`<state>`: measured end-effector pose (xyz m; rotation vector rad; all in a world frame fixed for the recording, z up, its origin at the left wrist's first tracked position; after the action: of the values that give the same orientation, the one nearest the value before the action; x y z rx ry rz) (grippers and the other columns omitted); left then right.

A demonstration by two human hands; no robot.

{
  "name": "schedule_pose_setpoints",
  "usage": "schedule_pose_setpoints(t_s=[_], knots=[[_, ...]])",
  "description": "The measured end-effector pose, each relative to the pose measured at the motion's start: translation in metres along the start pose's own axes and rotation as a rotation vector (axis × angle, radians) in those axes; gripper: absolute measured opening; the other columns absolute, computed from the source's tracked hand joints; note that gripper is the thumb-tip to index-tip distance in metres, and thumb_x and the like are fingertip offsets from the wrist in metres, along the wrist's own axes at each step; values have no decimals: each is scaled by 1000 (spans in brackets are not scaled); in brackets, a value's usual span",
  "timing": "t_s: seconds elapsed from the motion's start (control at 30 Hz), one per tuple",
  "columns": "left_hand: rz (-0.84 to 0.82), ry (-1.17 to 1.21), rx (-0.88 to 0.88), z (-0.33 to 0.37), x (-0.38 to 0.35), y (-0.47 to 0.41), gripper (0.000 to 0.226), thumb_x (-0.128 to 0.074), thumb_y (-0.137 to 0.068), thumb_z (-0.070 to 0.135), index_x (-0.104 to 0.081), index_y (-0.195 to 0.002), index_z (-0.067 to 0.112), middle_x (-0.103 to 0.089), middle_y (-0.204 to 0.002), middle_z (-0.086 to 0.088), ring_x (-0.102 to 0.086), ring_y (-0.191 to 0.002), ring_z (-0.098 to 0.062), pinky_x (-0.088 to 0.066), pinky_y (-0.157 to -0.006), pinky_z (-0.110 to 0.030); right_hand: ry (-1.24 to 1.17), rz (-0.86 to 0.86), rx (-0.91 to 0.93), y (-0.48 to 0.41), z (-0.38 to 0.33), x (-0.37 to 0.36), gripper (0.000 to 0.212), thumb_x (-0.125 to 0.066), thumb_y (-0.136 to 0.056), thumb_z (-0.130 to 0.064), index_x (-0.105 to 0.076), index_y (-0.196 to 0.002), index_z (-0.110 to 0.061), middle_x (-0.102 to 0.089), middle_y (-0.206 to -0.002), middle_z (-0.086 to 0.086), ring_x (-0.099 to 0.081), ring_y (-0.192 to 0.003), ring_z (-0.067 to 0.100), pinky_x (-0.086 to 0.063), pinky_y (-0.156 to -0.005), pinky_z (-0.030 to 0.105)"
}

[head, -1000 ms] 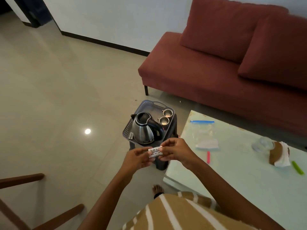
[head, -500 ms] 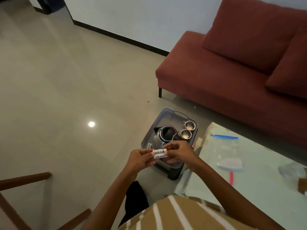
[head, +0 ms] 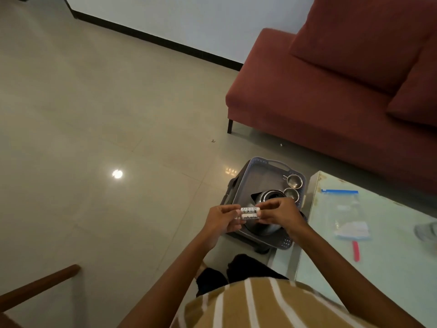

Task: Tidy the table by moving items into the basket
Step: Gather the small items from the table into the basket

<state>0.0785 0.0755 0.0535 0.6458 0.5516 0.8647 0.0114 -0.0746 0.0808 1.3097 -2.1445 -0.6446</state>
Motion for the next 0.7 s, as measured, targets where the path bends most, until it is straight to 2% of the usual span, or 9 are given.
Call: schedule_pose_setpoints(t_s=[0.07, 0.13, 0.23, 0.3, 0.33, 0.4, 0.53, 0.63, 0.7], knots=[[14, -5, 14, 7, 6, -7, 22, -62, -86, 12, -62, -108, 10, -69, -97, -11, -65, -78, -17, -56, -63, -22, 12, 56, 3, -13, -8, 9, 22, -64, -77, 10, -66, -99, 6, -67, -87, 14, -66, -73, 20, -55, -52, 14], [55, -23, 11, 14, 15, -17, 21, -59, -88, 14, -62, -109, 10, -69, -97, -7, -62, -80, -15, -52, -65, -22, 67, 127, 17, -35, -18, 21, 24, -64, -78, 11, -65, -102, 7, -66, -92, 17, -67, -80, 28, -57, -58, 18], [187, -31, 11, 23, 34, -31, 20, -48, -94, 15, -64, -105, 11, -69, -95, -3, -63, -83, -15, -51, -76, -25, 350, 195, 109, -83, -33, 30, 25, -66, -76, 8, -69, -100, 3, -70, -95, 19, -67, -84, 28, -57, -69, 28], [246, -25, 15, 28, 42, -39, 21, -43, -96, 15, -64, -101, 13, -69, -93, -2, -63, -83, -15, -50, -78, -27, 608, 145, 171, -116, -38, 24, 23, -64, -77, 4, -72, -98, -2, -72, -94, 14, -67, -86, 25, -54, -75, 32], [262, -22, 19, 30, 44, -43, 21, -43, -96, 14, -64, -100, 13, -69, -92, -2, -63, -81, -14, -49, -77, -26, 704, 109, 182, -131, -37, 18, 22, -62, -78, 1, -73, -97, -4, -73, -93, 12, -67, -87, 25, -51, -73, 30], [284, -18, 31, 37, 46, -49, 21, -43, -95, 13, -64, -98, 11, -69, -88, -2, -63, -76, -13, -48, -70, -23, 815, 34, 173, -159, -29, 7, 21, -57, -79, 1, -74, -91, -3, -73, -89, 14, -66, -85, 26, -46, -67, 28], [316, -44, 54, 51, 36, -68, 21, -43, -95, 12, -63, -99, 8, -67, -86, -3, -59, -68, -11, -44, -60, -19, 981, -67, 94, -214, 5, -9, 19, -53, -75, 3, -66, -63, -3, -63, -73, 18, -57, -71, 27, -37, -61, 28], [286, -67, 44, 59, 24, -80, 22, -42, -95, 11, -63, -101, 8, -67, -90, -3, -59, -72, -12, -44, -61, -19, 993, -103, 24, -242, 26, -15, 13, -56, -77, 0, -69, -78, 1, -66, -84, 21, -61, -80, 30, -39, -65, 28], [266, -50, 43, 60, 22, -84, 20, -42, -95, 10, -62, -100, 9, -67, -88, -2, -59, -74, -13, -44, -59, -16, 1003, -127, -18, -257, 38, -18, 11, -58, -79, -2, -69, -78, -1, -66, -86, 21, -62, -83, 31, -40, -66, 28]])
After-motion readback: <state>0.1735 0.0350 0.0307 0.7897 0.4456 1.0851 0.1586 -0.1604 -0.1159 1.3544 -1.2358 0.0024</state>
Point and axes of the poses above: each hand's wrist, its own y-axis away from the middle knuckle, its own x-axis out of the back of the hand, z = x × y, the point moved 7 cm from there along -y, towards the middle knuckle
